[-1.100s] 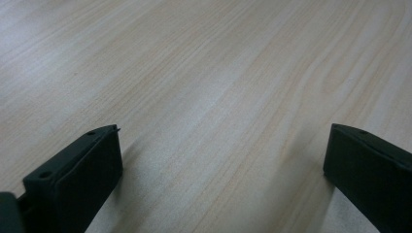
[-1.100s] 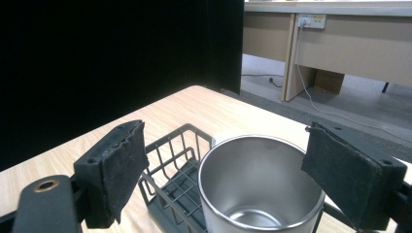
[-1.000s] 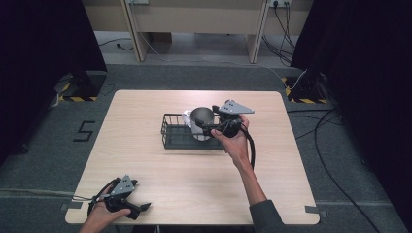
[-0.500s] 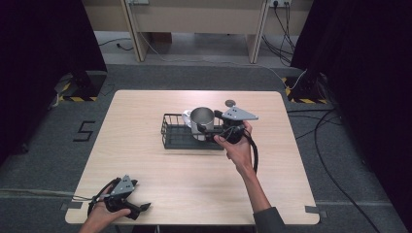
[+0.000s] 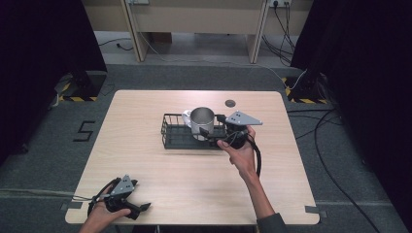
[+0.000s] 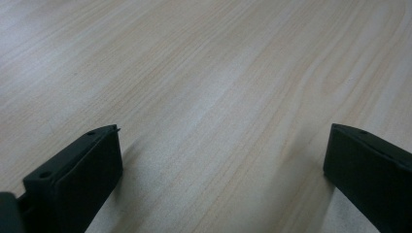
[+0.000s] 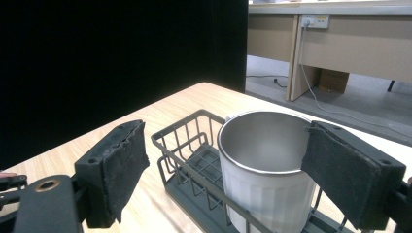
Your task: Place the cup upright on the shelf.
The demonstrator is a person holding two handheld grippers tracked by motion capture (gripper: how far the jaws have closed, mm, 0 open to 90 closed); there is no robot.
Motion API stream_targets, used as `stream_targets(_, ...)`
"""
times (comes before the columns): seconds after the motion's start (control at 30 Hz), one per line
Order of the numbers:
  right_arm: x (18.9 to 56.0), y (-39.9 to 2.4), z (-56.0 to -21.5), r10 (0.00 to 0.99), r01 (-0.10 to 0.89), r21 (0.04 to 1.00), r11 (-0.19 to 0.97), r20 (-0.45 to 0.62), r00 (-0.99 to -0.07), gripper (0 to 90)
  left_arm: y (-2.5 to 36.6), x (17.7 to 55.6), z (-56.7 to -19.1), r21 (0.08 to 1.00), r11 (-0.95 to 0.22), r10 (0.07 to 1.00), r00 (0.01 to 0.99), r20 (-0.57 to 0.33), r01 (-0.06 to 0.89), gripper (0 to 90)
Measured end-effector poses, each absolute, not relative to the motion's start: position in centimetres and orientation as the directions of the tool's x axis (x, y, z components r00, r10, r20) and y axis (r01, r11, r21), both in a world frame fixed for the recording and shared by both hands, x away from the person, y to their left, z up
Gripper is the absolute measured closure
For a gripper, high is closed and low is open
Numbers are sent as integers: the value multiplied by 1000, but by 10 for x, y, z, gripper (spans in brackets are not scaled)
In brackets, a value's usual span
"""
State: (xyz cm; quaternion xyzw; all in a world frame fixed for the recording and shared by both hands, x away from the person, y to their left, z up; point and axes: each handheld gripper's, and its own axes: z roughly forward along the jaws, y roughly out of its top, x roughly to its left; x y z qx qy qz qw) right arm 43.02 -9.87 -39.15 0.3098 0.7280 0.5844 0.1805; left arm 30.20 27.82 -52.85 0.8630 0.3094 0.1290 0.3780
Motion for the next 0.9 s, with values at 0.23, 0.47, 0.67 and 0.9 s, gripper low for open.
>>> stream_targets(0.23,422,-103,-396,657,230,965,123,95,-748,157,278,302,-528,732,-523,632,775,-11,436,0)
stream_targets(0.47,412,-110,-402,663,231,966,119,96,-742,157,278,302,-528,732,-523,631,776,-11,436,0)
stream_targets(0.67,404,-117,-405,665,228,966,119,93,-741,157,278,302,-528,732,-523,631,775,-11,436,0)
stream_targets(0.9,395,-121,-410,666,232,965,122,94,-740,157,278,302,-528,731,-525,631,776,-11,437,0)
